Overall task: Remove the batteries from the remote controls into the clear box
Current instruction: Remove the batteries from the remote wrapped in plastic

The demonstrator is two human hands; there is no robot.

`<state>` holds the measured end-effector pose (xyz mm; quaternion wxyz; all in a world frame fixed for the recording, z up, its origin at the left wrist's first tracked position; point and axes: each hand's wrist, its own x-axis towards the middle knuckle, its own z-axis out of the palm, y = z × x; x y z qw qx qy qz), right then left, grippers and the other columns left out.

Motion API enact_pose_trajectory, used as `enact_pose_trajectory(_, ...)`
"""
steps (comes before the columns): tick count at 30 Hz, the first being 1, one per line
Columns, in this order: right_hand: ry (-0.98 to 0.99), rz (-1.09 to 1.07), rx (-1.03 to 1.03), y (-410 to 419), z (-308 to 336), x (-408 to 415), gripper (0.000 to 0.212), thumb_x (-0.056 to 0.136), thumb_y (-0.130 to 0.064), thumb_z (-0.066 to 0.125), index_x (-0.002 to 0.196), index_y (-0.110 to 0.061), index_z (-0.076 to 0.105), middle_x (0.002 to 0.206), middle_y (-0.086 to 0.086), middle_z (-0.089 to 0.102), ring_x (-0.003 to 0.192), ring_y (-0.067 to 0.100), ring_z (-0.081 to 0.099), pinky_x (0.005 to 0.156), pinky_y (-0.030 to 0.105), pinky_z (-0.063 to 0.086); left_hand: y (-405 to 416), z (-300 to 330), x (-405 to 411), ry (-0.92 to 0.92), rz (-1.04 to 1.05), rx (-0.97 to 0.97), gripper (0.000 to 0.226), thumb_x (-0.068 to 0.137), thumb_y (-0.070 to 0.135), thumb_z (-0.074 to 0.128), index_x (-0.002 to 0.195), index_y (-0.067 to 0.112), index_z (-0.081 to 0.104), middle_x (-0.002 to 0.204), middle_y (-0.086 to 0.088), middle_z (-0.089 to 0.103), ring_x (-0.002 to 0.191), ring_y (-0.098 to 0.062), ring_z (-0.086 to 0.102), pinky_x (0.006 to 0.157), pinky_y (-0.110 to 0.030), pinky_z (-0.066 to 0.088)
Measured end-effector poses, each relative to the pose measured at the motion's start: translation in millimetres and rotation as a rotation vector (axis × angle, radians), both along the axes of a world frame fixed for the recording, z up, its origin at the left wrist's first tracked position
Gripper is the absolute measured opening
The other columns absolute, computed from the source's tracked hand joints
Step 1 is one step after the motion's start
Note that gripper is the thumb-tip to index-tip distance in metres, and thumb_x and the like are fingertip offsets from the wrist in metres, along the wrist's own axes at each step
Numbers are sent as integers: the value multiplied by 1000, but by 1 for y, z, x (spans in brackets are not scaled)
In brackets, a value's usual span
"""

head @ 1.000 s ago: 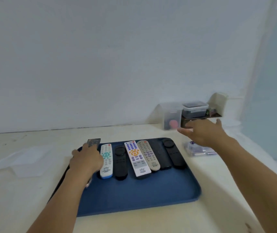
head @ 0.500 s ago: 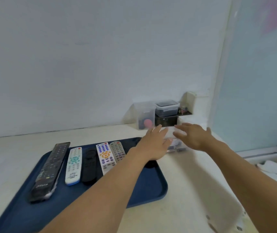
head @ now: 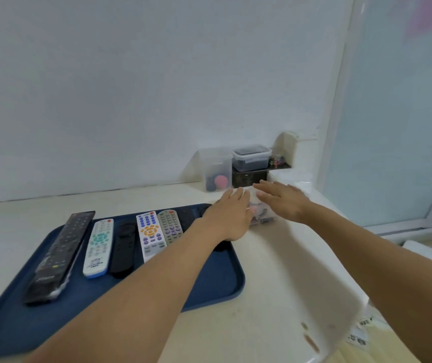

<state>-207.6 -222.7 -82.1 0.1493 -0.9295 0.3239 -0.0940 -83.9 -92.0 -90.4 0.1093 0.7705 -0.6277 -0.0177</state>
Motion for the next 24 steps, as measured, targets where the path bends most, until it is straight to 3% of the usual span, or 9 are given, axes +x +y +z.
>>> enact_pose_trajectory(2,-99,-19,-70,15,8,1,48,105,-46,33,144,-25,50,156,-1,41,146,20,32,121,47,16,14,11,9,159,21,-109,53,109,37,36,154,10,32,159,-11,35,147,-30,32,117,-47,32)
enact_pose_trajectory(4,-341,28,-228,47,22,21,37,103,-39,41,114,-17,69,116,0,66,117,24,58,103,44,39,43,27,32,197,80,-297,47,107,37,42,148,14,43,151,-9,46,138,-27,44,112,-43,39)
enact_pose_trajectory(7,-573,213,-18,120,47,70,27,102,-33,48,87,-24,69,84,-10,68,81,9,62,73,33,44,101,46,72,163,211,-540,35,102,32,53,134,18,59,135,-4,61,121,-21,57,102,-36,45)
enact_pose_trajectory(10,-518,458,102,197,54,137,26,101,-30,53,112,-16,72,106,-4,74,95,11,66,82,24,49,183,51,121,133,468,-693,14,96,27,60,105,21,69,99,3,70,89,-17,66,80,-35,53)
enact_pose_trajectory(12,-471,542,223,247,53,184,30,99,-28,56,124,-15,66,113,-2,70,102,13,65,86,23,48,251,47,154,131,687,-774,8,94,24,61,96,19,67,92,2,68,87,-21,65,76,-32,48)
enact_pose_trajectory(16,-293,605,313,307,45,250,46,98,-31,59,141,-16,52,137,4,57,124,19,55,96,23,41,351,22,196,135,1229,-870,58,88,26,73,137,7,49,140,-19,46,130,-42,41,99,-46,41)
enact_pose_trajectory(20,-69,589,352,357,39,304,72,99,-37,56,157,-11,23,161,8,27,143,25,35,108,28,32,407,0,219,853,1411,-962,106,82,30,83,155,2,11,157,-20,27,139,-41,37,110,-51,40)
enact_pose_trajectory(22,-30,530,459,363,35,317,74,99,-31,58,157,-7,20,161,10,26,144,26,34,113,33,32,409,-12,227,1191,1208,-1055,94,84,18,81,151,-2,18,150,-20,44,132,-37,50,110,-51,44)
enact_pose_trajectory(24,-33,508,592,367,30,321,69,97,-26,62,153,-2,29,156,12,36,141,29,39,115,37,34,407,-17,235,1206,1135,-1043,72,86,8,75,144,-3,33,138,-23,56,122,-38,59,103,-50,50)
